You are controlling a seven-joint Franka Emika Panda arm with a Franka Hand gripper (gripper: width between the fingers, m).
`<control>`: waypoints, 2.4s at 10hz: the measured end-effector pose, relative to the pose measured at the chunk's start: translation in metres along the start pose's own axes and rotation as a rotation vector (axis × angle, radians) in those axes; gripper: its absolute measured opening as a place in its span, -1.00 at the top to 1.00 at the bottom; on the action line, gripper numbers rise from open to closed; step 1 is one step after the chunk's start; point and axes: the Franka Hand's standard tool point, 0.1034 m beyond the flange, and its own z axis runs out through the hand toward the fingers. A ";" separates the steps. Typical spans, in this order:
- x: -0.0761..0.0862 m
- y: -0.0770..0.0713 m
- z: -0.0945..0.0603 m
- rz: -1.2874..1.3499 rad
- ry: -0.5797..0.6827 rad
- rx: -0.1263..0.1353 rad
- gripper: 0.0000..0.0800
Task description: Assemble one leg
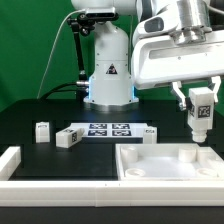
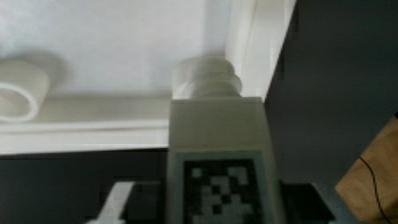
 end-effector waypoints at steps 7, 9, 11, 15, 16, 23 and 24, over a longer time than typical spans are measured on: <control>0.022 0.002 0.027 -0.037 0.011 0.007 0.27; 0.030 0.002 0.036 -0.033 0.015 0.009 0.27; 0.024 0.006 0.045 -0.031 0.021 0.005 0.27; 0.011 0.008 0.055 -0.029 0.023 0.001 0.27; 0.008 0.009 0.058 -0.028 0.029 -0.001 0.27; 0.006 0.007 0.062 -0.017 0.074 -0.007 -0.18; 0.006 0.007 0.062 -0.017 0.074 -0.007 -0.48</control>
Offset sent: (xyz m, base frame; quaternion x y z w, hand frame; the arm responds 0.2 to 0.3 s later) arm 0.0000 0.0000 0.0000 0.0000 0.0000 0.0000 1.0000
